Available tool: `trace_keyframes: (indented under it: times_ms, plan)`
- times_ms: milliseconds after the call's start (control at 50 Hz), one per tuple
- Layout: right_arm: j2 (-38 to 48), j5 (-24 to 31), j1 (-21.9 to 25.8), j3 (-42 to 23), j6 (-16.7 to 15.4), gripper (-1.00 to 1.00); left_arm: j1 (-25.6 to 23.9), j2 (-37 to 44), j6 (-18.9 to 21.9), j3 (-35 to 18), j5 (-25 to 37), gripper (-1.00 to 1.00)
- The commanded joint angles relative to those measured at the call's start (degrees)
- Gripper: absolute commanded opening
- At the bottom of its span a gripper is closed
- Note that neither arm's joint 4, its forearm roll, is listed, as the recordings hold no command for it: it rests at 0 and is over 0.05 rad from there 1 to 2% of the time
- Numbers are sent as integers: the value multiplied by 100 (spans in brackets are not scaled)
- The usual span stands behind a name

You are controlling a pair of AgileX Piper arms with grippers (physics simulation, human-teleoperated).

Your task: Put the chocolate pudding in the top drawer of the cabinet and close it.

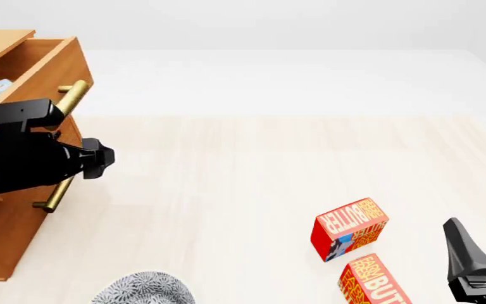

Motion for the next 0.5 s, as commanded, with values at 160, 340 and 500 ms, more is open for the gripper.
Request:
trace_keyframes:
  times_ms: [160,340,500]
  plan:
    - [-17,-8,-6,2,-43,100,632,21,-111,315,-390,100]
    - [-17,-8,-6,2,-43,100,948,152,-142,343,-548,100]
    - [-17,-8,-6,2,-43,100,1265,243,-65,294,-619,100]
